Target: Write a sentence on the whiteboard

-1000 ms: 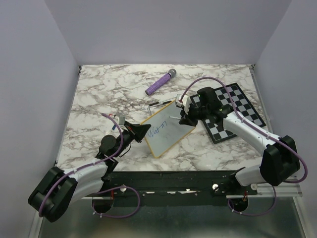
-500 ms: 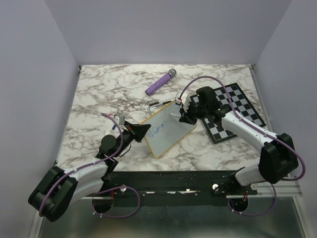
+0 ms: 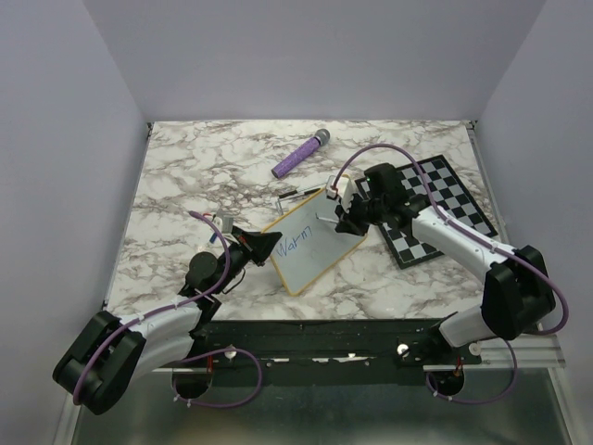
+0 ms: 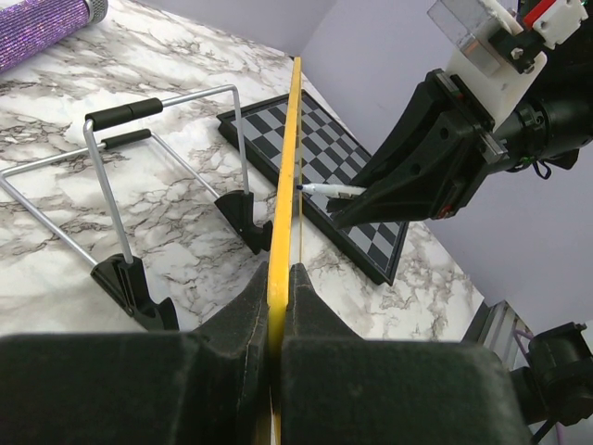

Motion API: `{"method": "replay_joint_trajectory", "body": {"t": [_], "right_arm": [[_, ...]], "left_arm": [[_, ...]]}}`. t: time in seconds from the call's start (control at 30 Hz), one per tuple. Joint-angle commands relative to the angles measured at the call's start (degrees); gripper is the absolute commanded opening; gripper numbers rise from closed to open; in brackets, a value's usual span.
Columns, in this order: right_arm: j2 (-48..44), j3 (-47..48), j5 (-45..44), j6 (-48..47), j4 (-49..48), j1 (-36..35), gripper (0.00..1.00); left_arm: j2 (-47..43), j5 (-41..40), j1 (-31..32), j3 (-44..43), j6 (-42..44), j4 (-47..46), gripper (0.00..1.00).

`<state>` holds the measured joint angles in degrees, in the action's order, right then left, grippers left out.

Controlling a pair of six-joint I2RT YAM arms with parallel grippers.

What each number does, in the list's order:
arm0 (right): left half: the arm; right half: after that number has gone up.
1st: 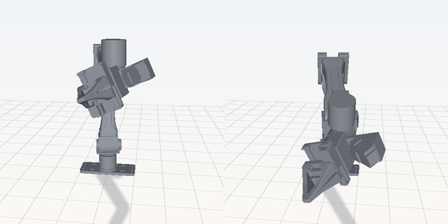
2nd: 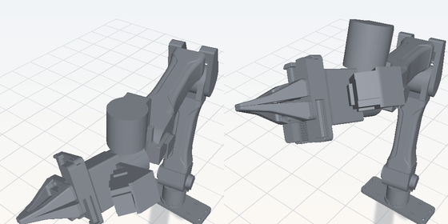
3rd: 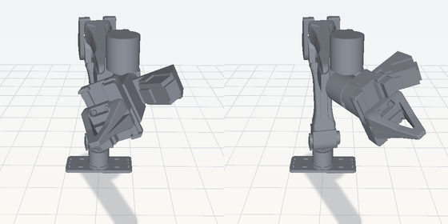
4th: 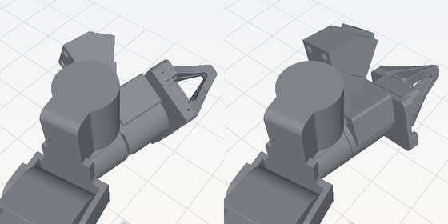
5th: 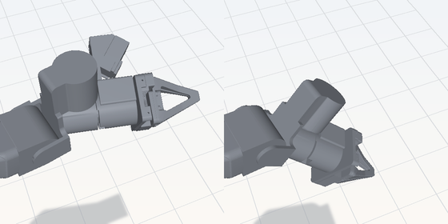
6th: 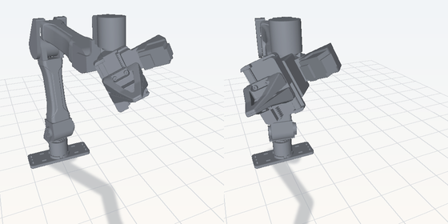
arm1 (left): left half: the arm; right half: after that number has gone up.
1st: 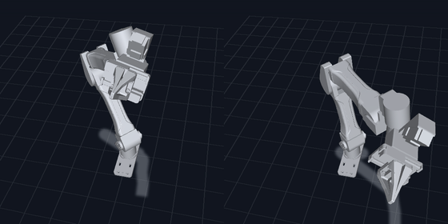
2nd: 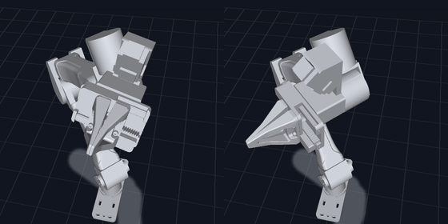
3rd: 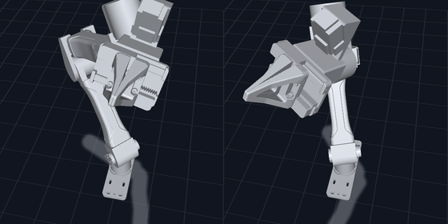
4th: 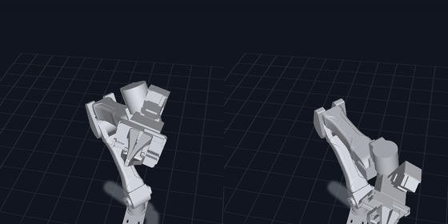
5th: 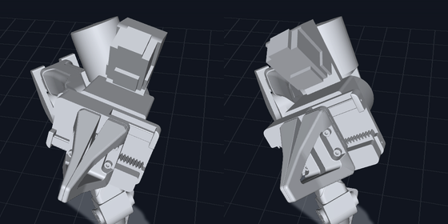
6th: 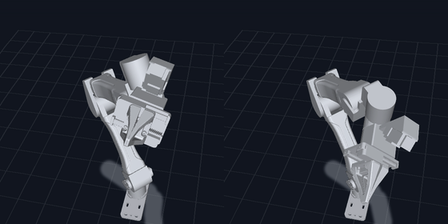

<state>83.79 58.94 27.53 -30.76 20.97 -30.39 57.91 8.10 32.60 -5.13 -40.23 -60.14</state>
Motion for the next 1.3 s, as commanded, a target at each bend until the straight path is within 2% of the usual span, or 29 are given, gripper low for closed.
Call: {"method": "replay_joint_trajectory", "body": {"t": [0.0,0.47,0.77,1.27], "right_arm": [[1.6,0.9,0.1,-2.1,4.0,-0.5,0.01],[2.4,1.0,1.8,-4.4,8.6,-0.5,0.01],[-0.3,2.5,0.9,-0.9,4.4,-0.5,0.01],[0.8,2.9,-4.4,2.3,2.1,-0.3,0.01]], "left_arm": [[-0.5,2.1,0.3,0.0,2.7,1.2,0.00],[-0.2,2.0,0.3,0.3,2.8,0.7,0.00],[0.5,2.1,0.4,0.3,2.7,0.0,0.00],[0.5,2.4,0.4,-0.1,2.8,0.4,0.00]]}}
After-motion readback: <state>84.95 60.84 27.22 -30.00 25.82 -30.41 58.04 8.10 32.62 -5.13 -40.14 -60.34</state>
